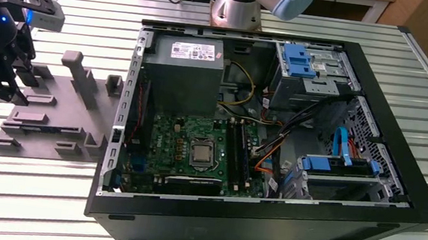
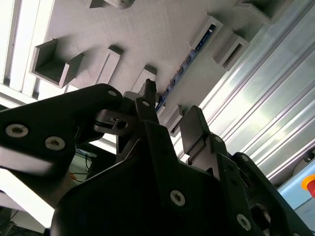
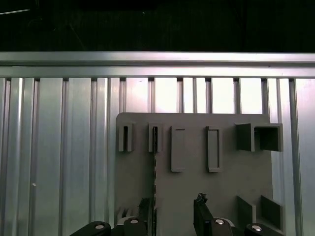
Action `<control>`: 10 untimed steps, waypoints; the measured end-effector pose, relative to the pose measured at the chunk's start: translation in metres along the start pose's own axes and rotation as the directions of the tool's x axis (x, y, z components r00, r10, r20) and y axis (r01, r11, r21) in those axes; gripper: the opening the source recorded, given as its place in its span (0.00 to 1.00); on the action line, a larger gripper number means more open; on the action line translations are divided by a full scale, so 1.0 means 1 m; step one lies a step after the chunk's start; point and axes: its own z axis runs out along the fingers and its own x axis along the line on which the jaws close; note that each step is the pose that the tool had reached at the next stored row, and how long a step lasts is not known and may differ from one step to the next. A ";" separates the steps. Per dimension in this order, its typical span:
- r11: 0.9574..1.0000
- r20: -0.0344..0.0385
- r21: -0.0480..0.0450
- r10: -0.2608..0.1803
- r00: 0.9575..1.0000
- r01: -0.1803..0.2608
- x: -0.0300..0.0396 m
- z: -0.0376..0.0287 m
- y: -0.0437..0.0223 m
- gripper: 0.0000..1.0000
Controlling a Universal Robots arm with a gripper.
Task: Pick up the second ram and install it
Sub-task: 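Pick up the second ram and move it above second insertion slot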
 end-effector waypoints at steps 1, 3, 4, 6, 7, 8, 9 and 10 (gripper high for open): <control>1.000 0.000 0.000 0.000 1.000 0.000 0.0000 0.0000 0.0000 0.47; 1.000 0.000 0.000 0.000 1.000 0.000 0.0000 0.0001 0.0000 0.47; 1.000 0.000 0.000 0.000 1.000 0.000 0.0000 0.0003 0.0000 0.47; 1.000 0.000 0.001 0.000 1.000 0.000 0.0001 0.0016 0.0003 0.47; 1.000 0.000 0.001 0.000 1.000 0.000 0.0001 0.0025 0.0005 0.47; 1.000 0.000 0.001 0.000 1.000 0.000 0.0002 0.0034 0.0007 0.47; 1.000 0.000 0.001 0.000 1.000 0.000 0.0003 0.0045 0.0009 0.47; 1.000 0.000 0.001 0.000 1.000 0.000 0.0004 0.0058 0.0010 0.47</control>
